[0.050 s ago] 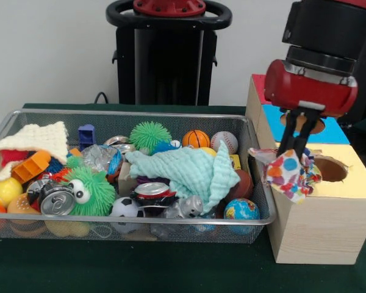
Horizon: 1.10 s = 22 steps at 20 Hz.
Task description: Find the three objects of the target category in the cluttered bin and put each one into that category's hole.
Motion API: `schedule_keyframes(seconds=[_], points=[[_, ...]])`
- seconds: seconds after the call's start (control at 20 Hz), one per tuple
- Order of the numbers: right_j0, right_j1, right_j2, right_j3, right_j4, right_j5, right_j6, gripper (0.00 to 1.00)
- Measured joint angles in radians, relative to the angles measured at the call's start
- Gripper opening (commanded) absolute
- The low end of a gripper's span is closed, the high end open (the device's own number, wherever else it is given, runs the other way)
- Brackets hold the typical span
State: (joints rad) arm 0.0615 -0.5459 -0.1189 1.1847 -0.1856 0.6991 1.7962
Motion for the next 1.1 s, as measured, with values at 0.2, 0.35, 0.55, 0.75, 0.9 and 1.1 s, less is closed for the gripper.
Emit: schedule_keyframes(seconds=[0.2,0.35,0.55,0.75,0.9,1.1], points=[[-0.021,0.02,0.002,-0.021,0.024,0.078,0.0,0.0],[-0.044,0.049,0.015,-0.036,0.079,0.109,0.0,0.0],[-0.063,0.08,0.039,-0.041,0.158,0.114,0.0,0.0],[-0.081,0.112,0.082,-0.041,0.253,0.114,0.0,0.0],[-0.091,0.124,0.123,-0.034,0.315,0.114,0.0,0.0],[-0.102,0.127,0.182,-0.016,0.385,0.114,0.0,0.0]])
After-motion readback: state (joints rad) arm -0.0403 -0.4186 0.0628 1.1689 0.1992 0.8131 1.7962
